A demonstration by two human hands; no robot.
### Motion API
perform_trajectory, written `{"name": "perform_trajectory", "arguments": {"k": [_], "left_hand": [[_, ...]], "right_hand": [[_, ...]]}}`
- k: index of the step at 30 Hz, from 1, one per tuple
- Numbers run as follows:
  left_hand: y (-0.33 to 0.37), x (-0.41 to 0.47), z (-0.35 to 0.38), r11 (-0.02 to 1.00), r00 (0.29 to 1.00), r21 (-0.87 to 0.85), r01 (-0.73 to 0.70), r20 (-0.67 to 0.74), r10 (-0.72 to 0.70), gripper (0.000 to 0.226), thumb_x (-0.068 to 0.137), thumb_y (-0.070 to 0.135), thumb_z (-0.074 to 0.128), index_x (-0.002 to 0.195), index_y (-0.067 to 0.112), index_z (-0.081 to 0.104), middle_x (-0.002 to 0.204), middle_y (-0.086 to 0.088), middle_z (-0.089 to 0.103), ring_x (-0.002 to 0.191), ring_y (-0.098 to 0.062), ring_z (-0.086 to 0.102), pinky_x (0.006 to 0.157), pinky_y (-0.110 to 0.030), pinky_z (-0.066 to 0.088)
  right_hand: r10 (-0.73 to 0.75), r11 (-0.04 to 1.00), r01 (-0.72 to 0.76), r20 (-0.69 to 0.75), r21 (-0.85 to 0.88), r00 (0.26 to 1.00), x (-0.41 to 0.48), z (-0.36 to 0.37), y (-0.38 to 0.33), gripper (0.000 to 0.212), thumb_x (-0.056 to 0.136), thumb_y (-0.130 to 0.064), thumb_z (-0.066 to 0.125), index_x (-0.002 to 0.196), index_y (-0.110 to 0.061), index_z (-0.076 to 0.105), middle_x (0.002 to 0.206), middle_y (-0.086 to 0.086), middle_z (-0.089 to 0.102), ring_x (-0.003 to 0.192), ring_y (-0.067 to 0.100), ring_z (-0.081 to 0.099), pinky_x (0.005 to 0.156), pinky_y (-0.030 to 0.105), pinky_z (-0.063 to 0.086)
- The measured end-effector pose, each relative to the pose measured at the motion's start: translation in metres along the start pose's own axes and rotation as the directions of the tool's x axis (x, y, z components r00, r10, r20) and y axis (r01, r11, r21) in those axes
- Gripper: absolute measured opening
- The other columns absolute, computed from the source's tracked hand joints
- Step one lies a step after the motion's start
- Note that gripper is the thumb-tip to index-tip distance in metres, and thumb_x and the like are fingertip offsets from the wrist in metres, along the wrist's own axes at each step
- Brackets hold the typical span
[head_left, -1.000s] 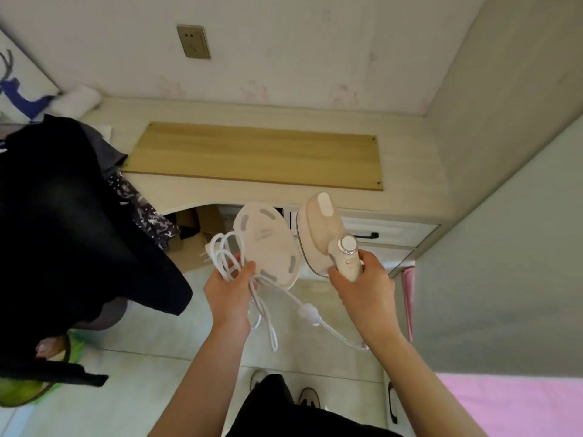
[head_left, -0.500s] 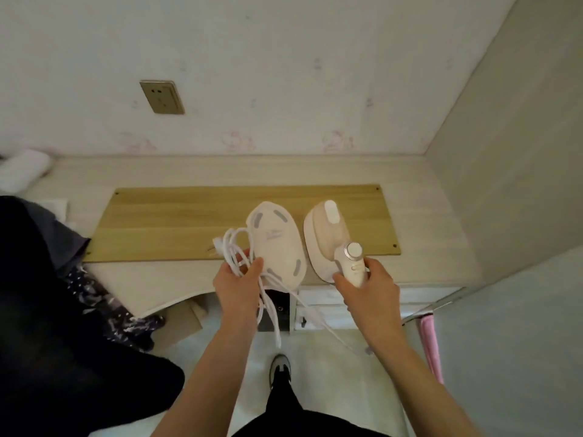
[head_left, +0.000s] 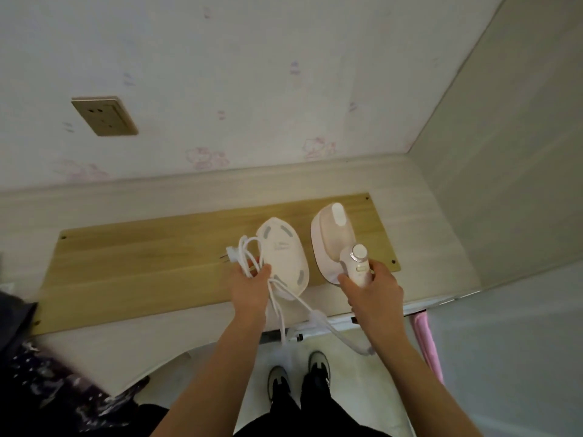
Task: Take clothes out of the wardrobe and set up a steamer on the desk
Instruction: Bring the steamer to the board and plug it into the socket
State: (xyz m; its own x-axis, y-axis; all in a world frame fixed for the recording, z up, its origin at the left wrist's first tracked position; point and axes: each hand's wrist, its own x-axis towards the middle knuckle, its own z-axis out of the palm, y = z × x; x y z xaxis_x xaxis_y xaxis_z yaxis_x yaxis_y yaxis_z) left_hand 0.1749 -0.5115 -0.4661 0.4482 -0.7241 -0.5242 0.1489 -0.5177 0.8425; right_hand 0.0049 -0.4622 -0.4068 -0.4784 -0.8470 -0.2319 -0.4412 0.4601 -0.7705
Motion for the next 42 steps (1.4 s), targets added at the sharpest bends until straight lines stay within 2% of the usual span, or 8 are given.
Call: {"name": "perform_trajectory", "arguments": {"k": [5, 9, 14, 18, 28, 33, 37, 42], "left_hand": [[-0.001, 0.011, 0.025, 0.998, 1.000, 0.051, 0.027, -0.005, -0.027, 0.011, 0.084, 0.009, 0.069, 0.094, 0.005, 0.067, 0.078, -0.006, 0.066, 0.069, -0.021, 0.064, 0.062, -0.030, 0.049], [0.003, 0.015, 0.045, 0.995, 0.999, 0.093, 0.047, -0.004, -0.047, 0.008, 0.085, 0.009, 0.069, 0.087, 0.007, 0.062, 0.072, -0.002, 0.062, 0.060, -0.013, 0.059, 0.048, -0.022, 0.042], [0.001, 0.022, 0.072, 0.989, 0.995, 0.119, 0.088, 0.030, -0.092, 0.009, 0.085, 0.010, 0.069, 0.085, 0.013, 0.061, 0.081, -0.006, 0.066, 0.068, -0.016, 0.063, 0.058, -0.026, 0.047], [-0.003, 0.025, 0.097, 0.985, 0.992, 0.131, 0.116, 0.028, -0.120, 0.011, 0.085, 0.010, 0.068, 0.095, 0.008, 0.065, 0.080, -0.004, 0.066, 0.067, -0.014, 0.062, 0.055, -0.024, 0.046], [-0.006, 0.026, 0.143, 0.977, 0.986, 0.140, 0.161, 0.025, -0.166, 0.009, 0.084, 0.010, 0.070, 0.091, 0.009, 0.064, 0.080, -0.003, 0.067, 0.067, -0.014, 0.064, 0.052, -0.023, 0.047], [-0.014, 0.029, 0.150, 0.971, 0.984, 0.169, 0.169, 0.037, -0.177, 0.008, 0.082, 0.011, 0.071, 0.085, 0.013, 0.064, 0.083, -0.006, 0.069, 0.072, -0.017, 0.067, 0.060, -0.029, 0.053], [-0.017, 0.031, 0.147, 0.966, 0.981, 0.187, 0.178, 0.040, -0.189, 0.010, 0.081, 0.012, 0.072, 0.089, 0.012, 0.066, 0.083, -0.006, 0.071, 0.074, -0.019, 0.069, 0.071, -0.037, 0.058], [-0.013, 0.030, 0.134, 0.979, 0.986, 0.120, 0.165, -0.017, -0.164, 0.012, 0.081, 0.013, 0.072, 0.090, 0.007, 0.066, 0.082, -0.009, 0.069, 0.074, -0.022, 0.068, 0.058, -0.028, 0.051]], "right_hand": [[0.038, 0.999, -0.038, -0.017, -0.025, 0.999, 0.022, -0.002, 0.002, 0.042, 0.072, -0.034, 0.073, 0.109, -0.019, 0.059, 0.083, -0.001, 0.065, 0.073, 0.024, 0.066, 0.071, 0.043, 0.056], [0.048, 0.998, -0.048, -0.008, -0.029, 0.999, 0.041, -0.008, 0.005, 0.039, 0.074, -0.033, 0.072, 0.107, -0.021, 0.058, 0.083, -0.005, 0.063, 0.072, 0.021, 0.065, 0.070, 0.041, 0.056], [0.047, 0.998, -0.047, -0.005, -0.036, 0.999, 0.067, -0.016, 0.009, 0.032, 0.076, -0.032, 0.072, 0.102, -0.023, 0.056, 0.082, -0.009, 0.062, 0.073, 0.015, 0.064, 0.071, 0.036, 0.055], [0.052, 0.998, -0.053, -0.008, -0.040, 0.999, 0.086, -0.025, 0.013, 0.032, 0.076, -0.031, 0.073, 0.102, -0.024, 0.056, 0.083, -0.007, 0.063, 0.073, 0.016, 0.064, 0.070, 0.034, 0.053], [0.066, 0.996, -0.067, -0.017, -0.062, 0.998, 0.125, -0.039, 0.025, 0.042, 0.077, -0.032, 0.073, 0.113, -0.016, 0.059, 0.094, -0.001, 0.066, 0.079, 0.015, 0.061, 0.069, 0.026, 0.044], [0.061, 0.996, -0.060, 0.006, -0.066, 0.998, 0.133, -0.040, 0.028, 0.044, 0.078, -0.032, 0.073, 0.115, -0.014, 0.058, 0.098, 0.001, 0.066, 0.082, 0.016, 0.060, 0.072, 0.026, 0.045], [0.053, 0.996, -0.050, 0.035, -0.076, 0.998, 0.135, -0.036, 0.029, 0.042, 0.078, -0.032, 0.073, 0.113, -0.014, 0.058, 0.093, -0.003, 0.064, 0.080, 0.013, 0.061, 0.070, 0.024, 0.046], [0.041, 0.996, -0.035, 0.074, -0.077, 0.996, 0.130, -0.028, 0.024, 0.037, 0.078, -0.028, 0.073, 0.109, -0.016, 0.058, 0.087, -0.006, 0.060, 0.075, 0.009, 0.058, 0.064, 0.022, 0.042]]}}
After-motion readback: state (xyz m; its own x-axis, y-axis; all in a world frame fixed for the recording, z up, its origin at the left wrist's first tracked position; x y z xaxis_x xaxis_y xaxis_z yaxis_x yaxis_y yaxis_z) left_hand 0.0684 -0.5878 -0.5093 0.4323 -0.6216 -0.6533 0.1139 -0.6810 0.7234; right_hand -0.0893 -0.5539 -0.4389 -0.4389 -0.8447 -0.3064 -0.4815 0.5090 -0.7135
